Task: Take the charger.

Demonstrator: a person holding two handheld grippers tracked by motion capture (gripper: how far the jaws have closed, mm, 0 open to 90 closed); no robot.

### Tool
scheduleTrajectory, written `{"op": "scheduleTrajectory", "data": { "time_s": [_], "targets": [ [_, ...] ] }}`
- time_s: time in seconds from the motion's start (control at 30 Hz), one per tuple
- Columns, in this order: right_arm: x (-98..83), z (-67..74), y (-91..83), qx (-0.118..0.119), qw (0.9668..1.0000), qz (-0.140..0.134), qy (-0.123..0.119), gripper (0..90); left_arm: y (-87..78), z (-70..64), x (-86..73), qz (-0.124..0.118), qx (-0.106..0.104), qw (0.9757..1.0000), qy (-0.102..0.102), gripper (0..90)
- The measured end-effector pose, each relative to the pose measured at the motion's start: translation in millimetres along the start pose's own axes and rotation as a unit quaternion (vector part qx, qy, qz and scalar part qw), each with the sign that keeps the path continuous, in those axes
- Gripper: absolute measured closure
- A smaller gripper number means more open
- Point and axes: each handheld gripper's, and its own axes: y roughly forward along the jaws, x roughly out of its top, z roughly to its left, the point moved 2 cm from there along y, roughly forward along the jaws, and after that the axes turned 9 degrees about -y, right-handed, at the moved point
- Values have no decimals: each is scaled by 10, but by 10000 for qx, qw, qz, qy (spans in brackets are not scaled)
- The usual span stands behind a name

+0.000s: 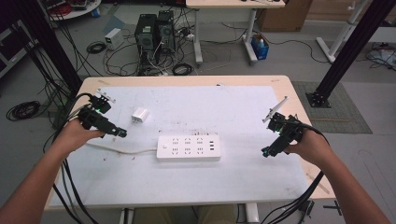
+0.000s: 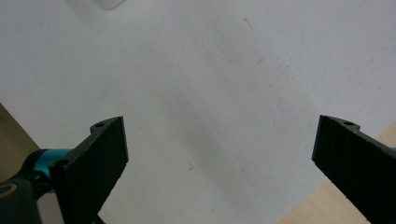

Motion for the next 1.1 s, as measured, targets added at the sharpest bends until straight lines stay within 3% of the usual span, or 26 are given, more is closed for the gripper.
{"op": "scheduleTrajectory", "data": {
  "time_s": [0.2, 0.37, 0.47, 0.9, 1.1],
  "targets": [
    [-5, -46, 13, -80, 9999, -18, 103, 29, -22, -21, 155, -463, 218, 9979, -410, 49],
    [0, -55, -4, -76, 9998, -85, 145, 29, 10, 0, 281, -701, 353, 9952, -580, 49],
    [-8, -64, -10, -99, 9997, -83, 195, 29, 54, 18, 336, -795, 315, 9938, -713, 49],
    [0, -91, 1, -92, 9995, -57, 282, 29, 393, 86, 551, -915, 374, 9912, -878, 49],
    [4, -99, 7, -92, 9995, -75, 289, 29, 660, 149, 622, -717, 484, 9916, -957, 49]
  ]
}}
